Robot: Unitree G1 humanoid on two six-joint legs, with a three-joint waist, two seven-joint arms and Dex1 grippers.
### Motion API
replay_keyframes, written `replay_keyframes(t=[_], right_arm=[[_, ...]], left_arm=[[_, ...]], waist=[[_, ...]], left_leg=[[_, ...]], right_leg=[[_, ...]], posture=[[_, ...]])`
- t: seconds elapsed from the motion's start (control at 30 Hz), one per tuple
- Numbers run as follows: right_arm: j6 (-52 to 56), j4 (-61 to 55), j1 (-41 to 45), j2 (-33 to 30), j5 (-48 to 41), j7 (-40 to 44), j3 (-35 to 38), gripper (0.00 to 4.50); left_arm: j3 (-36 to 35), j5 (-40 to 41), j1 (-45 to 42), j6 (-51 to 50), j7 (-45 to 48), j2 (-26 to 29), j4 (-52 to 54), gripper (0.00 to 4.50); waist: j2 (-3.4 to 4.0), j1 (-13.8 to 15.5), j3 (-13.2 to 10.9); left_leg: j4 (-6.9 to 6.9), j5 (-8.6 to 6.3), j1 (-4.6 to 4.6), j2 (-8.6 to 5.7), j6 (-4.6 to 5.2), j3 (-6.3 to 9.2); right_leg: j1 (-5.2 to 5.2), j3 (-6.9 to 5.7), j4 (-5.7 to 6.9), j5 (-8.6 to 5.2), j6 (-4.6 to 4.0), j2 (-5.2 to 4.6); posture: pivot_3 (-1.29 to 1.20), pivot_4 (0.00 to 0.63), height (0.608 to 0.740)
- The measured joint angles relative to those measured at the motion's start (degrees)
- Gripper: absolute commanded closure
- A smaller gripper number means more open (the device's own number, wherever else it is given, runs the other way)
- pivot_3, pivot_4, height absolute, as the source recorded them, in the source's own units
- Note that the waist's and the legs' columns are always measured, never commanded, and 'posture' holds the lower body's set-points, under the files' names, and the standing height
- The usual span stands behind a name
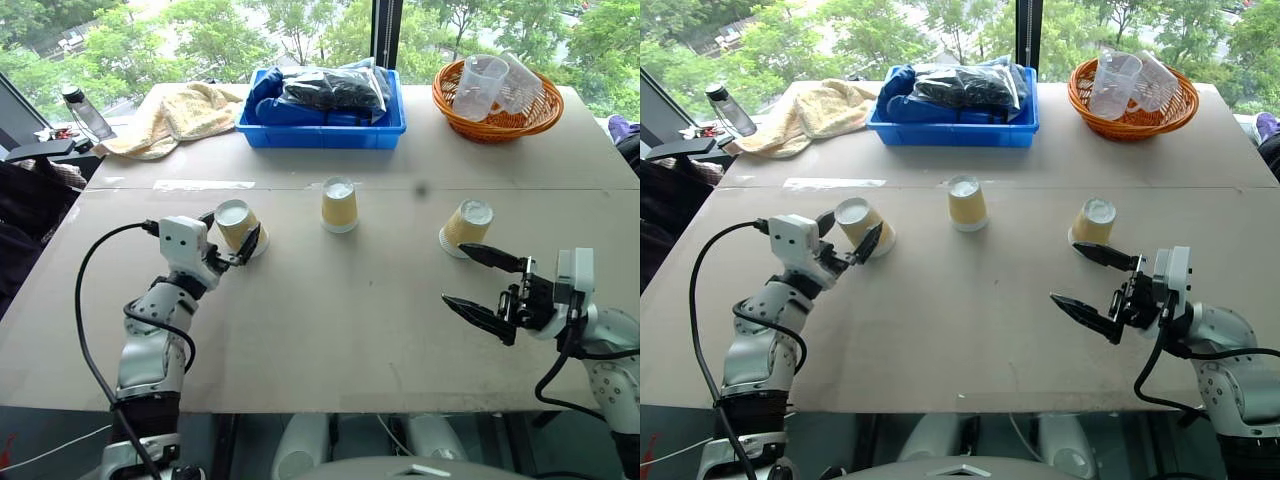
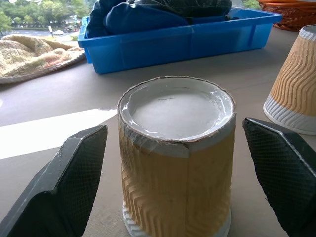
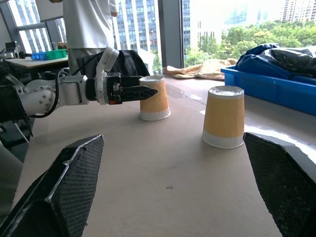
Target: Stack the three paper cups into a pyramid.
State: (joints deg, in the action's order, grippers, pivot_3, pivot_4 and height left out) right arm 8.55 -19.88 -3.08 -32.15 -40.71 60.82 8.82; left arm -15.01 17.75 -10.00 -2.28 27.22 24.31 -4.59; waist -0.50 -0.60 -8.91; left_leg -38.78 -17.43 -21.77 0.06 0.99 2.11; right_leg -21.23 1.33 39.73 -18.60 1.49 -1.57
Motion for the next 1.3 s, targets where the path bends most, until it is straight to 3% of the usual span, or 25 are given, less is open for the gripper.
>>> replay_keyframes(t=[0.13, 0.23, 0.33, 0.57, 0.77, 0.93, 1.3], right_arm=[[-0.05, -0.02, -0.03, 0.29, 0.09, -0.10, 0.00, 0.03], [-0.08, -0.07, -0.39, 0.47, 0.15, -0.10, 0.00, 0.00], [-0.08, -0.09, -0.42, 0.50, 0.18, -0.24, 0.03, 0.00], [-0.17, -0.30, -0.70, 0.52, 0.18, -0.74, 0.28, 0.00], [-0.29, -1.68, -5.48, -0.17, -0.40, -0.42, 3.74, 0.00], [-0.58, -1.91, -10.10, -2.04, 0.18, 1.16, 5.26, 0.00], [-0.23, -4.35, -13.89, -4.56, -0.96, 3.95, 5.74, 0.00]], left_arm=[[0.19, -1.42, -2.26, 0.15, -1.27, -0.17, -3.26, 0.00], [0.52, -1.50, -3.38, 0.05, -1.20, -0.76, -4.03, 0.78], [1.00, -1.34, -3.46, 0.10, -0.52, -0.92, -4.04, 1.93], [3.24, -0.73, -2.61, 0.27, 4.36, -0.80, -2.37, 1.94], [17.87, 2.63, 2.54, -4.57, 19.82, 1.29, 11.42, 1.94], [23.32, 2.70, 3.13, -3.68, 28.25, 3.98, 13.46, 1.94], [24.97, 4.23, 5.18, 1.44, 38.52, 5.75, 12.85, 1.94]], waist=[[-0.02, 0.02, -0.01], [-0.02, 0.02, -0.01], [-0.02, -0.05, -0.02], [-0.02, 0.22, -0.01], [0.00, 0.52, -0.01], [0.20, 0.01, 0.10], [0.19, -0.02, 0.09]], left_leg=[[0.00, 0.02, 0.00, 0.00, -0.03, 0.00], [0.00, 0.03, -0.01, 0.00, -0.06, 0.00], [0.00, 0.08, 0.01, 0.00, -0.14, 0.00], [-0.02, 0.09, -0.01, -0.01, -0.16, 0.00], [-0.02, 0.10, -0.03, -0.02, -0.17, 0.01], [-0.01, -0.01, 0.06, -0.01, 0.03, -0.02], [-0.02, -0.03, 0.07, -0.01, 0.06, -0.01]], right_leg=[[0.00, -0.01, 0.01, 0.00, 0.00, 0.00], [0.00, -0.01, 0.00, 0.00, 0.00, 0.00], [0.00, 0.00, 0.02, 0.00, 0.00, 0.00], [0.00, -0.01, 0.01, 0.00, 0.00, -0.01], [0.02, -0.01, -0.04, 0.00, 0.00, -0.03], [0.08, 0.03, 0.02, -0.01, 0.00, 0.01], [0.11, 0.02, -0.02, -0.01, 0.00, 0.02]], posture=[[0.00, 0.150, 0.740], [0.00, 0.150, 0.740], [0.00, 0.150, 0.740], [0.00, 0.150, 0.740], [0.00, 0.150, 0.740], [0.00, 0.150, 0.740], [0.00, 0.150, 0.740]])
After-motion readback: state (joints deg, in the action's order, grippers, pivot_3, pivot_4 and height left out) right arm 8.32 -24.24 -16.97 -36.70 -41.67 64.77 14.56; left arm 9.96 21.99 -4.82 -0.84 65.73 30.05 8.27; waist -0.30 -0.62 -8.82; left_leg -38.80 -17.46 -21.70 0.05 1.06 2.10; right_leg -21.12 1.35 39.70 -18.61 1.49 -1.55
